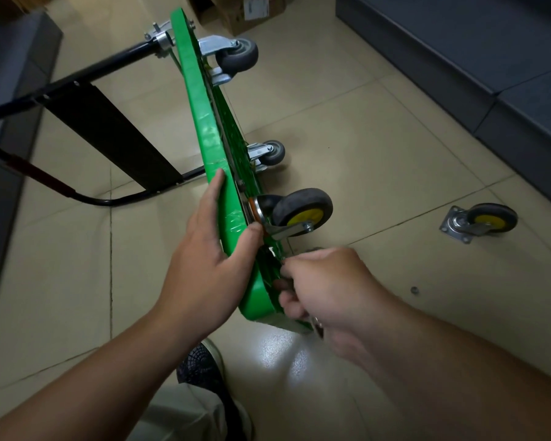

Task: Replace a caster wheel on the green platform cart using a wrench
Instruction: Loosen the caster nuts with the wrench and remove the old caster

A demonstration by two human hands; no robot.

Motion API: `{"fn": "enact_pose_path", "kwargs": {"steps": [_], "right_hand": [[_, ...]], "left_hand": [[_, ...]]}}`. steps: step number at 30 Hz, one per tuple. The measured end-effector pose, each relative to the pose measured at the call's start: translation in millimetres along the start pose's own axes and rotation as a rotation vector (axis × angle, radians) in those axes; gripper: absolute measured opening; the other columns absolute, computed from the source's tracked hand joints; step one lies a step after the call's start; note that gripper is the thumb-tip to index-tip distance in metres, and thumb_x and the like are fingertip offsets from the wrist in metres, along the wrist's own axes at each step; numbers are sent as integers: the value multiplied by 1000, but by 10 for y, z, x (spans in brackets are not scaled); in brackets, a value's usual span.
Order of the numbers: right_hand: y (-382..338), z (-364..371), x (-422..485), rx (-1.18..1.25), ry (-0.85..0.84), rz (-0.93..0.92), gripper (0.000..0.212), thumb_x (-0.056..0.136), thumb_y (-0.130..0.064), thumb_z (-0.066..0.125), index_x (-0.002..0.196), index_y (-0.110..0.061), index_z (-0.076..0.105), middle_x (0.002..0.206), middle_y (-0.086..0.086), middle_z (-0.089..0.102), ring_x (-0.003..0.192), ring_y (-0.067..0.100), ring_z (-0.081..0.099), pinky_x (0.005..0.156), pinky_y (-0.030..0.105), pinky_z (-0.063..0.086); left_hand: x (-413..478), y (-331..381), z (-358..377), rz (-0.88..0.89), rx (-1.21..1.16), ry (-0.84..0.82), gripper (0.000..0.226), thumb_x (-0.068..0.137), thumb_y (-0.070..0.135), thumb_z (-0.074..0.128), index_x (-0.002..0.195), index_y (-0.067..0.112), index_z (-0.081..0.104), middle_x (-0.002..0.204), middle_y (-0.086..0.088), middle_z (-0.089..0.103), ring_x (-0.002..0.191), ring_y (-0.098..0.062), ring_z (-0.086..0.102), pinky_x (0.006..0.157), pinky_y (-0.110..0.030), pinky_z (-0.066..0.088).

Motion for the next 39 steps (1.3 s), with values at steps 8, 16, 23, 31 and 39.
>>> {"fn": "enact_pose_path", "kwargs": {"steps": [8,16,23,31,39], "right_hand": [[-166,54,22,2,-43,68,16,88,6,52,79,-4,60,60,10,50,40,16,45,41,24,32],[-50,36,33,-114,-29,-77,21,96,0,58,83,-3,74,45,2,51,33,11,42,37,18,36],[-17,3,56,-307,-43,-225,16,97,-8,60,101,-11,75,70,6,71,46,12,57,45,22,44],[335,-102,72,-467,-34,-616,44,101,-8,58,142,-24,60,113,-6,70,101,7,70,90,30,59],[732,-120,812,-837,1,-815,70,89,6,67,153,-11,43,131,15,65,107,26,63,81,32,53]], "left_hand": [[5,-31,-6,14,12,9,75,92,64,41,161,53,14,162,18,37,142,-3,42,119,-42,38],[13,-8,-25,19,17,26,82,86,55,54,161,49,21,156,15,46,139,-9,50,115,-46,44],[41,-14,-12,-10,-30,34,81,83,50,58,158,51,27,144,7,58,122,-21,65,102,-50,54],[47,2,-11,9,-64,39,81,82,50,62,156,53,30,133,29,54,105,-21,71,93,-49,59],[56,-76,0,13,-90,30,82,80,47,65,155,54,33,113,52,52,87,-7,76,72,-30,64]]}}
Point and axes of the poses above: each hand's wrist, its own x-axis towards the middle knuckle, its own z-axis out of the palm, y = z × x, the point moved 6 cm from there along x, towards the middle knuckle
